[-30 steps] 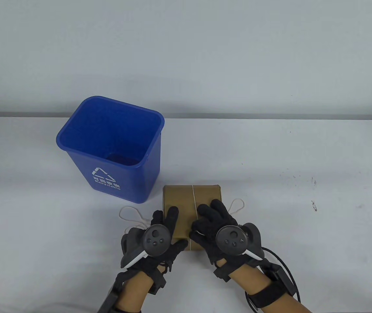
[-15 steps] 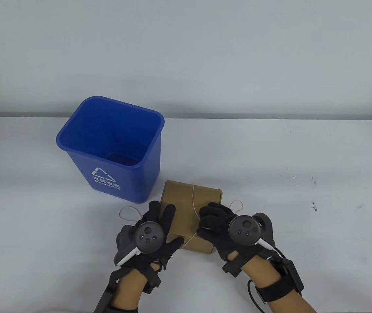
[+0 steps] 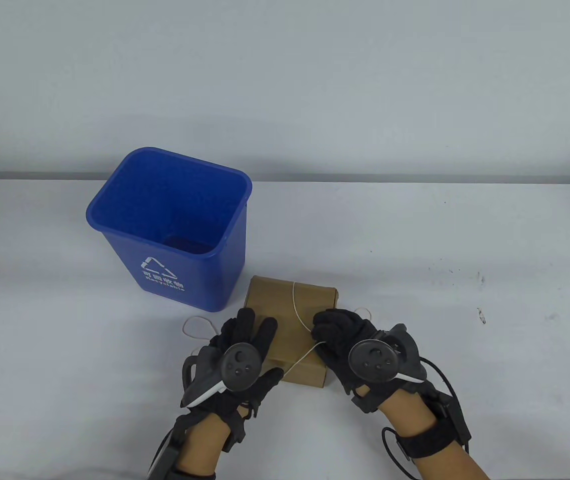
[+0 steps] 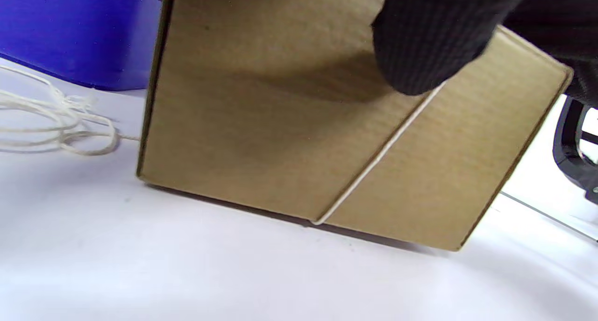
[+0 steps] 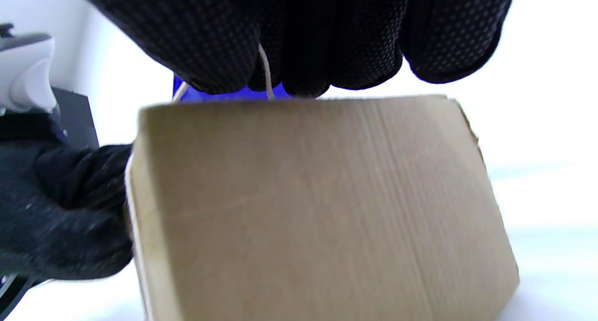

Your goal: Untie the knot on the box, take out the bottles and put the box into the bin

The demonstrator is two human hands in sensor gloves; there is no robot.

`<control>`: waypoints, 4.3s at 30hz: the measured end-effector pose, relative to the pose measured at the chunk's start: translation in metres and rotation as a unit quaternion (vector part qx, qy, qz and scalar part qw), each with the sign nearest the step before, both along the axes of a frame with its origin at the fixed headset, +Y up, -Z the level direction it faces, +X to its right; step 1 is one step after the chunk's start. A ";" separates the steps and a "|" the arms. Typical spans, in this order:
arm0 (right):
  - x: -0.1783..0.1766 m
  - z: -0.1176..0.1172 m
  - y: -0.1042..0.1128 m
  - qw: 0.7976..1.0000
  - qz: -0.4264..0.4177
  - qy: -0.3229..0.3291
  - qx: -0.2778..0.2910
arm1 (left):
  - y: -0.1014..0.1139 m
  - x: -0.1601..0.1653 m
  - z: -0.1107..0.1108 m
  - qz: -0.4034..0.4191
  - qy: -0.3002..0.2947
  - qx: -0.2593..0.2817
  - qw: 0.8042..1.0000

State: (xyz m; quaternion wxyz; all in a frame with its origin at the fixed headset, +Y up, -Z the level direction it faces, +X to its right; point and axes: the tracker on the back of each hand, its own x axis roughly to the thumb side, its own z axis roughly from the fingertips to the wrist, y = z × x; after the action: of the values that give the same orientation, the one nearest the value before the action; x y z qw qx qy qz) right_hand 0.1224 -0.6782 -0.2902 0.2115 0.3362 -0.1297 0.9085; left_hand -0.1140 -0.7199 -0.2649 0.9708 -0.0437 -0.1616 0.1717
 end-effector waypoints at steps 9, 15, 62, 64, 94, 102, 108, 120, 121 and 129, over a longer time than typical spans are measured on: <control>0.019 -0.003 0.011 0.998 -0.016 -0.047 0.042 | 0.000 0.000 0.000 -0.003 0.006 -0.001 1.000; 0.032 -0.009 0.013 0.993 0.007 -0.101 0.066 | -0.001 0.000 0.000 -0.012 0.008 -0.012 1.000; 0.086 -0.064 -0.050 0.939 0.160 -0.169 -0.252 | -0.004 0.004 0.000 -0.035 0.016 0.008 0.999; 0.091 -0.064 -0.049 0.939 0.141 -0.181 -0.258 | -0.005 0.004 0.000 -0.033 0.015 0.009 0.999; 0.036 -0.068 -0.088 0.920 0.198 -0.152 -0.303 | -0.010 0.001 -0.005 -0.022 0.067 -0.008 0.997; 0.037 -0.073 -0.085 0.916 0.180 -0.174 -0.313 | -0.010 0.001 -0.006 -0.021 0.072 -0.015 0.997; 0.037 -0.074 -0.083 0.915 0.181 -0.187 -0.309 | -0.009 -0.001 -0.006 -0.016 0.078 -0.020 0.997; 0.030 -0.066 -0.083 0.920 0.187 -0.196 -0.282 | -0.009 -0.002 -0.006 -0.014 0.084 -0.007 0.996; 0.029 -0.064 -0.083 0.921 0.190 -0.196 -0.279 | -0.009 -0.002 -0.006 -0.014 0.085 -0.007 0.996; 0.009 -0.039 -0.087 0.921 0.268 -0.188 -0.212 | -0.010 -0.002 -0.005 -0.008 0.088 -0.011 0.996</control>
State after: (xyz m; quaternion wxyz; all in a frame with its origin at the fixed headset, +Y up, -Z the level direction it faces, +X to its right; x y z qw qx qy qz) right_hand 0.1313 -0.7657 -0.3294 -0.0018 0.1288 0.1239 0.9839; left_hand -0.1156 -0.7297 -0.2701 0.9822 -0.0402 -0.0735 0.1684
